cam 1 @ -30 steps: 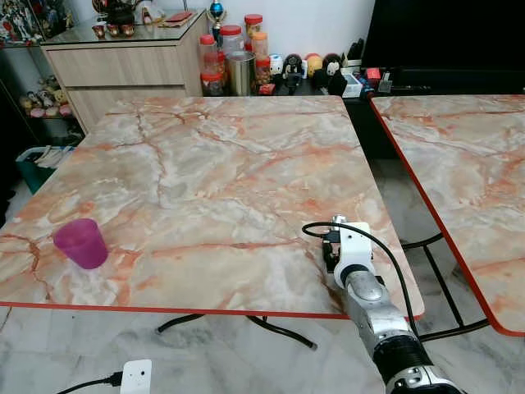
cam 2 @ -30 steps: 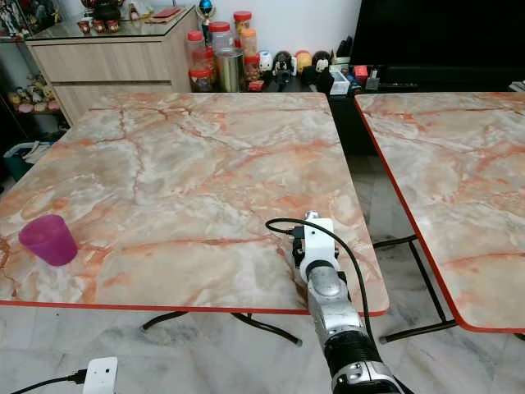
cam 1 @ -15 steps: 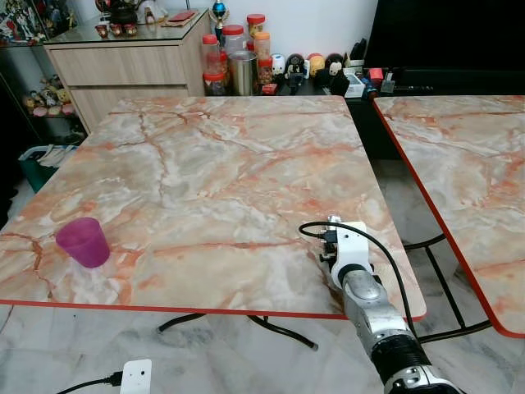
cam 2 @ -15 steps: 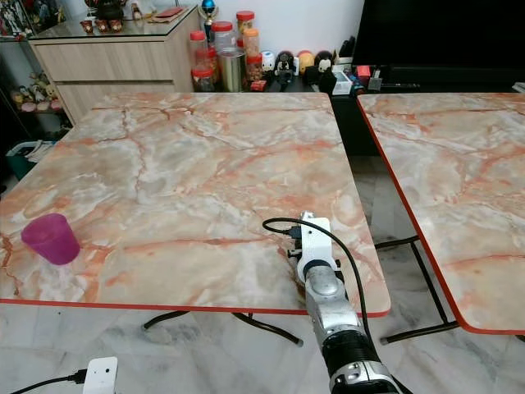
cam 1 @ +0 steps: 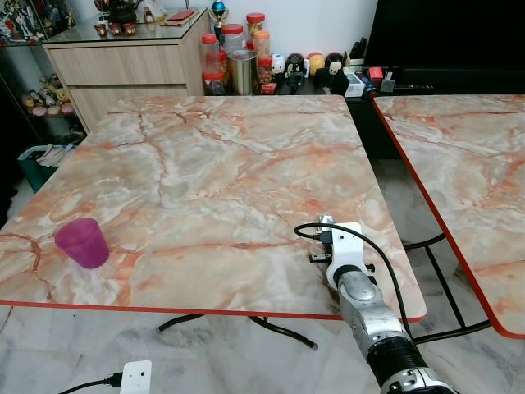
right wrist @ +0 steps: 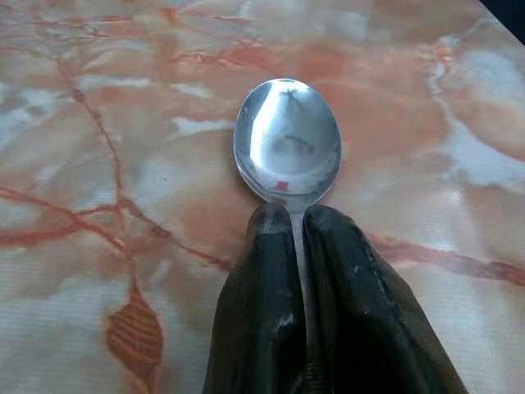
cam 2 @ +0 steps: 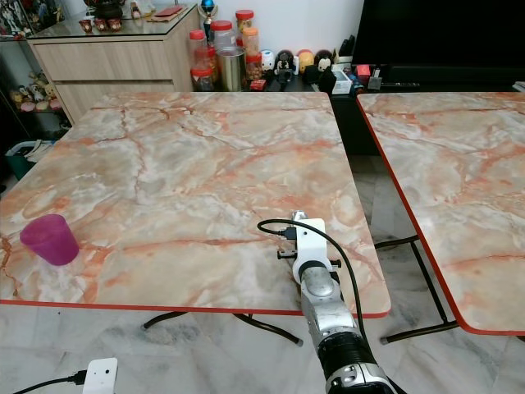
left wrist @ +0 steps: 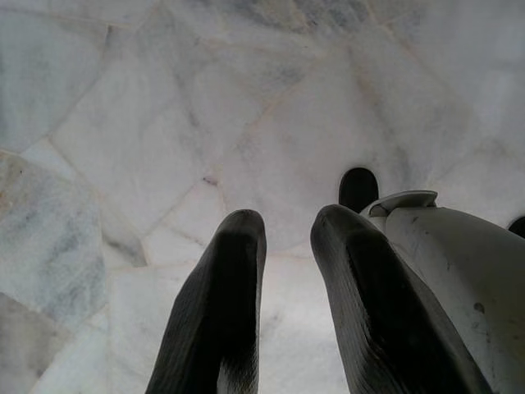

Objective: Setting the table

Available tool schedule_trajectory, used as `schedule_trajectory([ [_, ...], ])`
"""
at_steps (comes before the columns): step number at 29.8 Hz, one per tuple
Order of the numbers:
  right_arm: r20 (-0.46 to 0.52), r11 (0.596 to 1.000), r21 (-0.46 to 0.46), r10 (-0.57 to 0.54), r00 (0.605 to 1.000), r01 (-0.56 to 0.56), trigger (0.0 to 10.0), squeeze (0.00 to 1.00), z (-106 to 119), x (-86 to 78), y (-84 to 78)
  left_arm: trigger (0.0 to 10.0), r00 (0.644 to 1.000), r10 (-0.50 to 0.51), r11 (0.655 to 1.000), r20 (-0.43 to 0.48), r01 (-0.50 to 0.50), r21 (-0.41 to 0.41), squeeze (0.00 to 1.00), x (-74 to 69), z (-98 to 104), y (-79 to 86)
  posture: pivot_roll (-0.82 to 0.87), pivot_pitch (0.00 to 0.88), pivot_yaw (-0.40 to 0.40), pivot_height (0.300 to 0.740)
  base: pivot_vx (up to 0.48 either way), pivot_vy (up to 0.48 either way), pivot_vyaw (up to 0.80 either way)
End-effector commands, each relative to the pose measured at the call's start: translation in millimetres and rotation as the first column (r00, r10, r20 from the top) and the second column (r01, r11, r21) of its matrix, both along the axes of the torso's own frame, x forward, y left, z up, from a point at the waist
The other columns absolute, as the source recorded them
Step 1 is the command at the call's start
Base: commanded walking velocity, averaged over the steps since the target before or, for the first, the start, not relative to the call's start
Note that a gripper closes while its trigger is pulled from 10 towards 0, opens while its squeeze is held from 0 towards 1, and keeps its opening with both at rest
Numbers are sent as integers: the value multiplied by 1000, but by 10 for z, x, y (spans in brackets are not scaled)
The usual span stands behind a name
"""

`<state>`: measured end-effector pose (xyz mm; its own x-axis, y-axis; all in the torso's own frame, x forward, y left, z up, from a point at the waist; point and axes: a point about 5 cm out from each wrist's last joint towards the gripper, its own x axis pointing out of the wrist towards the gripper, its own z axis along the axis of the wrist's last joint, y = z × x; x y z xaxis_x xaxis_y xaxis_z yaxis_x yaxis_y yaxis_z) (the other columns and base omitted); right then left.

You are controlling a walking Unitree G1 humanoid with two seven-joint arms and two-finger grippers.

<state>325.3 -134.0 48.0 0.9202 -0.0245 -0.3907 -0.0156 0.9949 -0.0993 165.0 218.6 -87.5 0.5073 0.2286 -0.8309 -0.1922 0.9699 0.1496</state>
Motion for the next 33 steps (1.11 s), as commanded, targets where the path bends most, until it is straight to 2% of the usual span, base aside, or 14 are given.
schedule_trajectory([
  [1, -27, 1000, 14, 3, 1000, -3, 0, 0, -50, -27, 5, 10000, 1000, -6, 1000, -12, 6, 12, 0, -4, 5, 42, 19, 0, 28, 719, 0, 0, 0],
  [5, -6, 999, 32, 25, 1000, -25, 0, 0, -19, -16, 37, 10000, 1000, -7, 1000, -12, 8, 13, 0, -7, 3, 37, 17, 0, 28, 719, 0, 0, 0],
  [6, 23, 998, 38, 39, 999, -40, 824, 0, 23, 0, 65, 10000, 1000, -6, 1000, -8, 6, 13, 0, -5, 4, 36, 12, 0, 29, 719, 0, 0, 0],
  [9, 43, 998, 42, 49, 998, -51, 824, 0, 54, 11, 84, 10000, 1000, -5, 1000, -5, 6, 13, 0, -3, 6, 36, 12, 0, 29, 719, 0, 0, 0],
  [10, 112, 995, 31, 93, 989, -97, 10000, 0, 155, 44, 139, 10000, 1000, -5, 1000, 2, 5, 13, 0, 1, 8, 34, 3, 0, 27, 719, 0, 0, 0],
  [11, 172, 992, 32, 112, 979, -119, 10000, 0, 243, 68, 171, 10000, 1000, -5, 1000, 4, 5, 12, 0, 5, 9, 27, 1, 0, 24, 719, 0, 0, 0],
  [12, 172, 992, 32, 112, 979, -119, 10000, 0, 243, 68, 171, 10000, 1000, -5, 1000, 4, 5, 12, 0, 5, 9, 27, 1, 0, 24, 719, 0, 0, 0],
  [13, 237, 990, 43, 119, 964, -133, 10000, 0, 345, 92, 191, 10000, 1000, -5, 1000, 5, 5, 10, 0, 10, 9, 17, 1, 0, 20, 719, 0, 0, 0],
  [15, 301, 987, 46, 131, 945, -152, 10000, 0, 453, 111, 212, 10000, 1000, -6, 1000, 8, 6, 7, 0, 15, 8, 4, -3, 0, 16, 719, 0, 0, 0],
  [19, 397, 983, 39, 150, 906, -180, 10000, 0, 634, 144, 255, 10000, 1000, -7, 1000, 8, 7, 1, 0, 15, 3, -19, 0, 0, 7, 719, 0, 0, 0],
  [26, 449, 983, 53, 135, 883, -177, 10000, 0, 737, 171, 264, 10000, 1000, -6, 1000, 7, 6, -4, 0, 12, -1, -34, 7, 0, -1, 719, 0, 0, 0],
  [27, 491, 981, 31, 152, 858, -192, 10000, 0, 820, 191, 290, 10000, 1000, -7, 1000, 4, 7, -8, 0, 6, -7, -49, 7, 0, -8, 719, 0, 0, 0],
  [33, 510, 978, 23, 165, 844, -205, 10000, 0, 859, 194, 314, 10000, 1000, -12, 1000, 0, 12, -11, 0, 2, -12, -63, 5, 0, -9, 719, 0, 0, 0],
])
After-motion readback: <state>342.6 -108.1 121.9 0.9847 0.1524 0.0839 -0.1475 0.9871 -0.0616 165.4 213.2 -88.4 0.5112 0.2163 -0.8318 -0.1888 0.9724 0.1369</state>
